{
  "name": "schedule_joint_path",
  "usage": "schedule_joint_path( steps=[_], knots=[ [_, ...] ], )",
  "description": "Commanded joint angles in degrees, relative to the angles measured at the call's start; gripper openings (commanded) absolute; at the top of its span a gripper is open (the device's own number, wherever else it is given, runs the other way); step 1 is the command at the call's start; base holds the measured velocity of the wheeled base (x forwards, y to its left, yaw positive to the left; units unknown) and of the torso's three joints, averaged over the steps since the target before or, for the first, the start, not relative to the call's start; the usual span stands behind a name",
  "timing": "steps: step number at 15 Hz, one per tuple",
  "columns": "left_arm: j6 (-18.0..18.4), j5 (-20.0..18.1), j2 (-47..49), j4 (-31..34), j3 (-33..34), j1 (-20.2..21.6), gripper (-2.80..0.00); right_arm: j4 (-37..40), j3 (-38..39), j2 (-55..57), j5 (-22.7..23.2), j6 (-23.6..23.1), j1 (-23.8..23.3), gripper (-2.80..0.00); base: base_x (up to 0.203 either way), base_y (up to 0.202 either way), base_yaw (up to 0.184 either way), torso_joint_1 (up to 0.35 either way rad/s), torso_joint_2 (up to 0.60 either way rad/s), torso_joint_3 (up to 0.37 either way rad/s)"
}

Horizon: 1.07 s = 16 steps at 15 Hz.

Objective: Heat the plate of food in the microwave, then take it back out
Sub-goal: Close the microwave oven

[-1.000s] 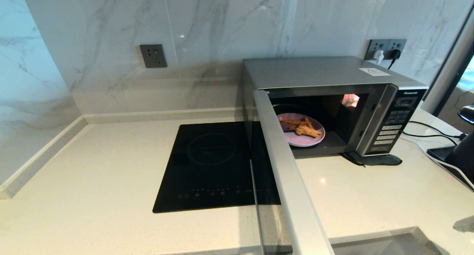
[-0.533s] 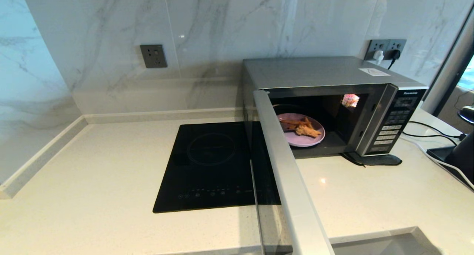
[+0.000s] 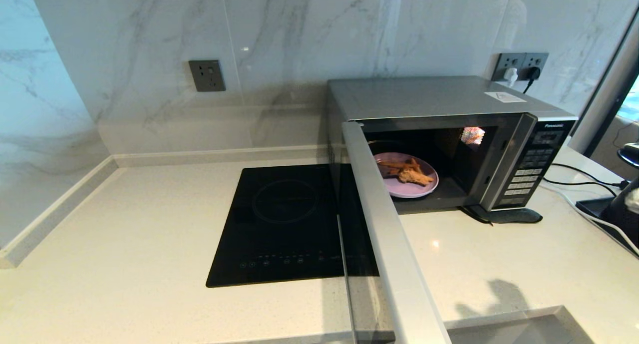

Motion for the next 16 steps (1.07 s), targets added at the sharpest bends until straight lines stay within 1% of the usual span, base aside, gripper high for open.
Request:
schedule_joint_path(
  steps=[1,4,7,8,11,13,16],
  knots=[
    [-0.07,0.03,0.09,-0.01,0.00,0.01,-2.80,0.44,-7.32,8.61,0.63,-1.08,6.29,-2.80,0.000,0.000,0.000,0.000,0.00,0.000],
    [-0.08,0.03,0.09,-0.01,0.00,0.01,-2.80,0.91,-16.47,15.09,2.92,-2.05,14.27,-2.80,0.000,0.000,0.000,0.000,0.00,0.000],
    [-0.08,0.03,0.09,-0.01,0.00,0.01,-2.80,1.54,-23.54,21.02,3.31,-2.27,22.52,-2.80,0.000,0.000,0.000,0.000,0.00,0.000],
    [-0.08,0.03,0.09,-0.01,0.00,0.01,-2.80,2.79,-25.74,23.13,3.35,-2.29,25.34,-2.80,0.000,0.000,0.000,0.000,0.00,0.000],
    [-0.08,0.03,0.09,-0.01,0.00,0.01,-2.80,5.08,-27.45,27.43,3.36,-2.11,32.51,-2.80,0.000,0.000,0.000,0.000,0.00,0.000],
    [-0.08,0.03,0.09,-0.01,0.00,0.01,-2.80,5.30,-27.58,29.66,3.26,-1.95,35.30,-2.80,0.000,0.000,0.000,0.000,0.00,0.000],
    [-0.08,0.03,0.09,-0.01,0.00,0.01,-2.80,5.31,-27.82,32.28,3.09,-1.94,37.03,-2.80,0.000,0.000,0.000,0.000,0.00,0.000]
  ],
)
